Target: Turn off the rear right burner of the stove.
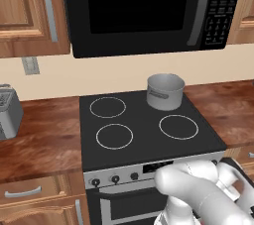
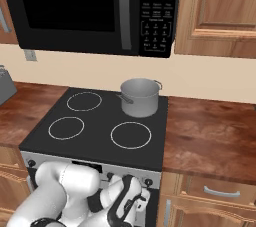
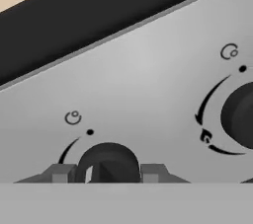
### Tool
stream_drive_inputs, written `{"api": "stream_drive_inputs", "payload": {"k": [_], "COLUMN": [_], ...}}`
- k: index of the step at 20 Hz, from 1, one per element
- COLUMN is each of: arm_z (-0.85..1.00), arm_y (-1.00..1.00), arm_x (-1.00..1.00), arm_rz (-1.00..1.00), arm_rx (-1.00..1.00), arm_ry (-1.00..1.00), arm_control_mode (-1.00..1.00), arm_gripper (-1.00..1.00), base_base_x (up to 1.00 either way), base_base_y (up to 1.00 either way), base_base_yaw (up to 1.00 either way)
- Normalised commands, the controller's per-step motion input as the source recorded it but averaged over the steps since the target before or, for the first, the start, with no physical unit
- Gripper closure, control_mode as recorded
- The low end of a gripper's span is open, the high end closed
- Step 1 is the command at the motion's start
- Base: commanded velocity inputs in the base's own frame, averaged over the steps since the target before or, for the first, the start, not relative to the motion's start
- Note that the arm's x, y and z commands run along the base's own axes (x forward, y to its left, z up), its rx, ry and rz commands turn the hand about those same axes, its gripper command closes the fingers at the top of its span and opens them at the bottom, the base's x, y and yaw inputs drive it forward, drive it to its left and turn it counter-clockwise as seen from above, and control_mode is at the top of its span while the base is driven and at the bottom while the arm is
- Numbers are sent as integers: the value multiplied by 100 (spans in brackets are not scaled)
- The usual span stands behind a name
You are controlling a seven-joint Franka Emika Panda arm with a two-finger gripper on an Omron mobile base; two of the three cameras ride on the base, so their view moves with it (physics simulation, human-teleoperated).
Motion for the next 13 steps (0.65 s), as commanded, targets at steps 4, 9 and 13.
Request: {"api": "stream_drive_inputs", "payload": {"k": [4,9,13], "arm_z": [0,0,0], "arm_y": [6,3,0], "arm_x": [0,0,0], "arm_rz": [-11,-11,-11], "arm_rx": [43,43,43], "arm_ry": [13,13,13], "arm_control_mode": [-100,-100,-100], "arm_gripper": [100,100,100], "base_base_x": [0,0,0], "base_base_y": [0,0,0], "base_base_yaw": [0,0,0]}}
